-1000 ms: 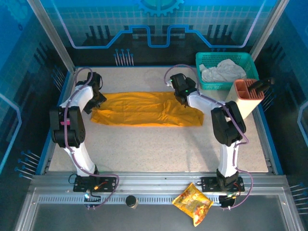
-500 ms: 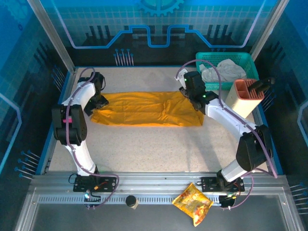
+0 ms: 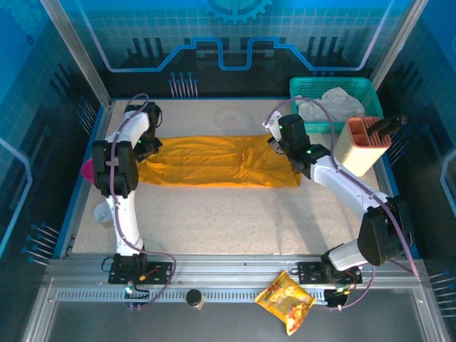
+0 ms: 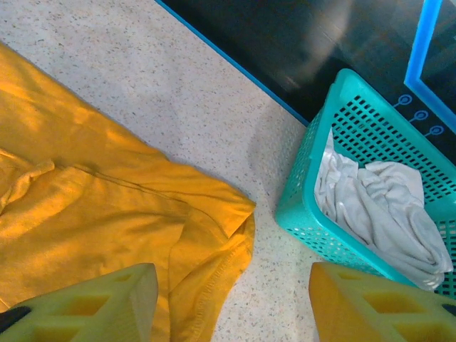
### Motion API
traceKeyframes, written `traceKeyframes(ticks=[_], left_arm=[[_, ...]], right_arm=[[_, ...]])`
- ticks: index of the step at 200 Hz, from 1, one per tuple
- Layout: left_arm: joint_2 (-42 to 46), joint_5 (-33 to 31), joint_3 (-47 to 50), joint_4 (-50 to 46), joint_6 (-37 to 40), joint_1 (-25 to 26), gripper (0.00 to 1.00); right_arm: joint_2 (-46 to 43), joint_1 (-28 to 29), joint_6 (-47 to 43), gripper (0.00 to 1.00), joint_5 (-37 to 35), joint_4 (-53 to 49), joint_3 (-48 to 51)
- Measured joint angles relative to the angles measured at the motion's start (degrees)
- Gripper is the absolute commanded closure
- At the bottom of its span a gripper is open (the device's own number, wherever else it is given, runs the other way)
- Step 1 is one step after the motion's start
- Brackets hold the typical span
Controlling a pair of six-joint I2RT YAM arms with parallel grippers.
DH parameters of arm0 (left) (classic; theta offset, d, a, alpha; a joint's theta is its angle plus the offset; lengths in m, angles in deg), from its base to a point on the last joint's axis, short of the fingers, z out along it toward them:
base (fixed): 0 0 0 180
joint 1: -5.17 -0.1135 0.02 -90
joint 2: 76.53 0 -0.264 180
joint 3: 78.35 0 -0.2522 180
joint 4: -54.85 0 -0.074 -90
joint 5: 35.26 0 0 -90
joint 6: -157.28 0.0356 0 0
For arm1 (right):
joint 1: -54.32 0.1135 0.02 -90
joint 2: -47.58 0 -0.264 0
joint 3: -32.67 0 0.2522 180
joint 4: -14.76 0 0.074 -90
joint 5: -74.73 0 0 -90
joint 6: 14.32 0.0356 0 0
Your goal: Fold and stack the t-shirts
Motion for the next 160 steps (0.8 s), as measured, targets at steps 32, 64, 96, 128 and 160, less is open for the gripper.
traceKeyframes(ticks=[32,64,96,128,160], left_arm=[[0.0,-2.6,-2.6,-3.7,0.3,0.2,0.98],[0.0,-4.9,-3.9,-6.7,0.4,0.2,1.0],[-0.1,-5.0,-4.4,-8.6,0.8,0.5,0.61],[0.4,-4.8,-3.8,-9.4,1.5,1.9,0.42],[1.4,-3.2,-0.8,-8.9,1.8,2.4,0.42]], right_arm=[[-1.2,-1.6,0.6,0.43,1.2,0.6,0.8],[-2.4,-3.0,1.3,0.43,2.4,0.9,1.0],[-4.2,-3.6,1.6,0.42,3.0,0.9,1.1],[-5.9,-4.2,1.7,0.42,3.3,1.1,1.7],[-5.9,-4.4,1.8,0.42,3.8,1.1,1.7]])
